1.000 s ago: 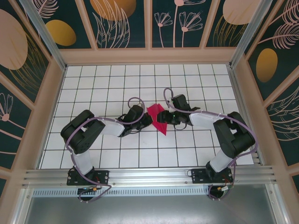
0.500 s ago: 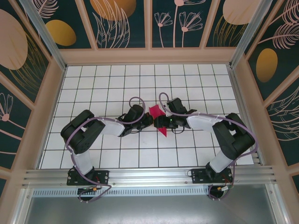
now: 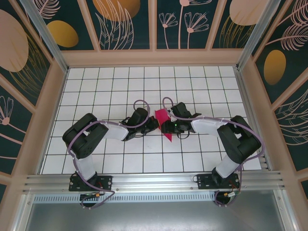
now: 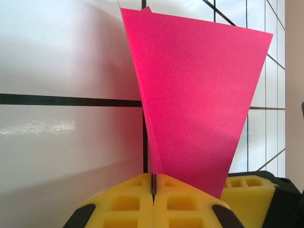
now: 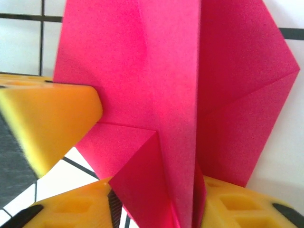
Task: Fold a paper plane with a square sheet of paper (pick it up from the middle)
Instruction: Move the paper plane to the center of the table.
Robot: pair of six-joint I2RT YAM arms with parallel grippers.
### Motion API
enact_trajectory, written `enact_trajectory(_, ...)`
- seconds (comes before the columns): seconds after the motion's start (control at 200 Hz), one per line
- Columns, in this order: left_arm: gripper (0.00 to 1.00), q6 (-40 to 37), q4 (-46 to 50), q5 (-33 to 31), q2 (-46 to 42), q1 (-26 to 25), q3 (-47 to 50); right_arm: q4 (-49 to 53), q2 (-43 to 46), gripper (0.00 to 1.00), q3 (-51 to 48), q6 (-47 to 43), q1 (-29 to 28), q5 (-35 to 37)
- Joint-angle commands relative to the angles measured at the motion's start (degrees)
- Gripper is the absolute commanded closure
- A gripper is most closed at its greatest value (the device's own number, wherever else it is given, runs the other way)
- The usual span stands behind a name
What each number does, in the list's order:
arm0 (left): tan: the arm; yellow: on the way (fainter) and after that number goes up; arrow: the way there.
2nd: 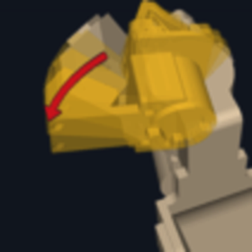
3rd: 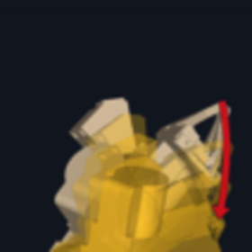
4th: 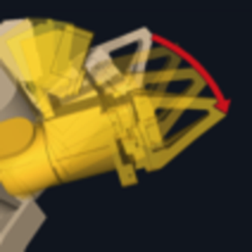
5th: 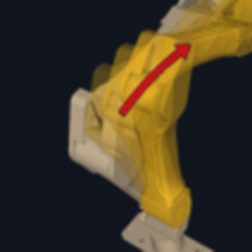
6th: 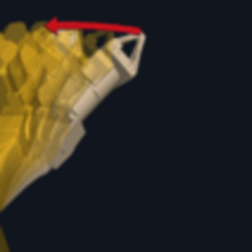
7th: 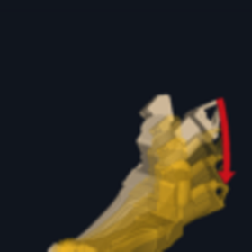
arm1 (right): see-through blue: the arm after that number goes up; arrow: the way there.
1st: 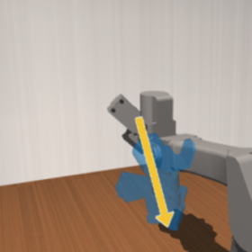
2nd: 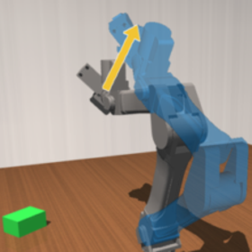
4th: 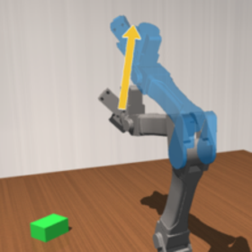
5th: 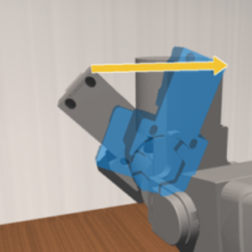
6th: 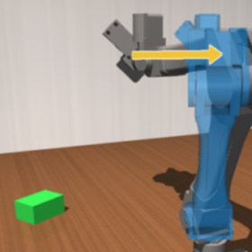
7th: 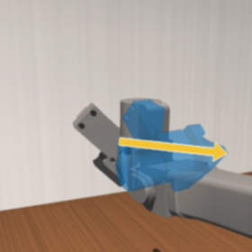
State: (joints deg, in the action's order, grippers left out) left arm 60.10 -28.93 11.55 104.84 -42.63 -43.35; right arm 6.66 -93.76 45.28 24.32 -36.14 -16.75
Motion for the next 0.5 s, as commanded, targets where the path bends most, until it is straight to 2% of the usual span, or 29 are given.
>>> enact_trajectory(0.0, 1.0, -1.0, 0.5, -0.7, -0.8, 0.4, -1.1, 2.3, -0.7, 0.66, 1.6, 0.1, -0.5, 2.8)
enact_trajectory(0.115, 0.93, -1.3, 3.9, -3.3, -2.3, 0.4, -1.3, 3.4, -0.6, 0.81, 2.3, 1.2, -0.4, 5.7)
enact_trajectory(0.22, 0.8, -1.9, 8.2, -6.5, -4.8, 0.4, -1.4, 5.5, -0.4, 0.93, 3.6, 1.9, -0.5, 9.7)
enact_trajectory(0.345, 0.65, -2.3, 14.3, -11.8, -9.1, 0.8, -1.6, 7.6, 0.2, 0.99, 4.7, 2.2, -0.5, 13.5)
enact_trajectory(0.43, 0.55, -2.2, 19.6, -16.7, -11.2, 0.8, -2.0, 9.1, 0.0, 0.99, 5.6, 2.3, -0.5, 16.2)
enact_trajectory(0.495, 0.44, -1.5, 23.8, -20.4, -12.4, 0.8, -2.3, 10.1, -0.4, 0.99, 6.4, 2.5, -0.4, 18.2)
